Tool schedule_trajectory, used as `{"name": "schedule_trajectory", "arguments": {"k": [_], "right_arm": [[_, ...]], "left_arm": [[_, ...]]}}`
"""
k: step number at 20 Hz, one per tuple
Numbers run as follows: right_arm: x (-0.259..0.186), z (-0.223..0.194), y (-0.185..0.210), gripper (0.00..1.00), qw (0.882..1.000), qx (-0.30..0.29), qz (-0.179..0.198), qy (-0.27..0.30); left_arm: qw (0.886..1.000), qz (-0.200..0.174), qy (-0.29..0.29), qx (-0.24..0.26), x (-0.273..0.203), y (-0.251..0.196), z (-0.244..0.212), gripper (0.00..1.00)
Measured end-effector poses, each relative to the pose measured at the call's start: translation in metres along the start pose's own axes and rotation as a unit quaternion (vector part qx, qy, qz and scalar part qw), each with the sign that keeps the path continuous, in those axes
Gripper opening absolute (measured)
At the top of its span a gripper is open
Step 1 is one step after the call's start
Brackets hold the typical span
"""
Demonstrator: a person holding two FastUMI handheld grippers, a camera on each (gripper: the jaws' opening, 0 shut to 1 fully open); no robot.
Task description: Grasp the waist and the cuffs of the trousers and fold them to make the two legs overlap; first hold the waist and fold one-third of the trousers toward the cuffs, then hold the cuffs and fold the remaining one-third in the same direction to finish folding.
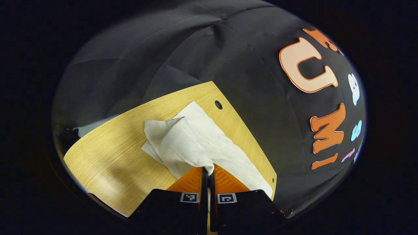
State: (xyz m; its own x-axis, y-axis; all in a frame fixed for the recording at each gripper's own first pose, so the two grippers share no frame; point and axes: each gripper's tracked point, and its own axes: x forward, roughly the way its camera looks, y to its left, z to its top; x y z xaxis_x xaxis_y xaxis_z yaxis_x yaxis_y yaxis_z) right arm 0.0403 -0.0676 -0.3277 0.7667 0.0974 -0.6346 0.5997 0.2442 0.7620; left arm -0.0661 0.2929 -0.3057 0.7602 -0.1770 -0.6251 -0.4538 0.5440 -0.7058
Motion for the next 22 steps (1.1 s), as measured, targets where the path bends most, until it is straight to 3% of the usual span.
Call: {"name": "schedule_trajectory", "arguments": {"k": [5, 7, 9, 12, 14, 15, 16, 17, 18, 19, 20, 21, 22], "right_arm": [[0.008, 0.022, 0.031, 0.00, 1.000, -0.007, 0.026, -0.006], [0.018, 0.015, 0.027, 0.00, 0.999, -0.029, 0.005, 0.020], [0.022, 0.004, 0.007, 0.00, 0.997, -0.033, -0.044, 0.048], [0.021, -0.004, -0.004, 0.01, 0.996, 0.004, -0.052, 0.077], [0.018, -0.005, -0.014, 0.15, 0.994, 0.016, -0.069, 0.083], [0.016, -0.003, -0.020, 0.30, 0.994, 0.011, -0.076, 0.080], [0.017, -0.001, -0.022, 0.38, 0.994, 0.007, -0.077, 0.079], [0.017, 0.000, -0.020, 0.54, 0.994, 0.009, -0.077, 0.080], [0.020, 0.000, -0.018, 0.55, 0.994, 0.012, -0.076, 0.079], [0.024, -0.003, -0.019, 0.67, 0.993, 0.007, -0.080, 0.083], [0.025, -0.011, -0.026, 0.74, 0.991, -0.007, -0.096, 0.098], [0.026, -0.016, -0.029, 0.89, 0.988, -0.020, -0.107, 0.105], [0.029, -0.019, -0.036, 0.89, 0.986, -0.036, -0.122, 0.109]], "left_arm": [[1.000, 0.010, -0.013, 0.016, 0.010, -0.017, 0.013, 0.06], [1.000, 0.014, -0.009, 0.022, 0.020, -0.025, 0.009, 0.06], [1.000, 0.015, -0.010, 0.022, 0.021, -0.027, 0.007, 0.04], [1.000, 0.022, -0.013, 0.017, 0.020, -0.026, 0.006, 0.05], [1.000, 0.026, -0.012, 0.011, 0.019, -0.019, 0.005, 0.05], [1.000, 0.027, -0.012, 0.008, 0.018, -0.017, 0.005, 0.05], [1.000, 0.028, -0.012, 0.007, 0.018, -0.016, 0.004, 0.07], [0.999, 0.032, -0.011, 0.008, 0.020, -0.014, 0.002, 0.06], [0.999, 0.033, -0.009, 0.008, 0.020, -0.015, 0.002, 0.06], [0.999, 0.036, -0.009, 0.009, 0.021, -0.014, 0.002, 0.07], [0.999, 0.040, -0.007, 0.010, 0.021, -0.014, 0.001, 0.06], [0.999, 0.039, -0.008, 0.011, 0.021, -0.014, 0.001, 0.06], [0.999, 0.040, -0.008, 0.011, 0.021, -0.013, 0.001, 0.06]]}}
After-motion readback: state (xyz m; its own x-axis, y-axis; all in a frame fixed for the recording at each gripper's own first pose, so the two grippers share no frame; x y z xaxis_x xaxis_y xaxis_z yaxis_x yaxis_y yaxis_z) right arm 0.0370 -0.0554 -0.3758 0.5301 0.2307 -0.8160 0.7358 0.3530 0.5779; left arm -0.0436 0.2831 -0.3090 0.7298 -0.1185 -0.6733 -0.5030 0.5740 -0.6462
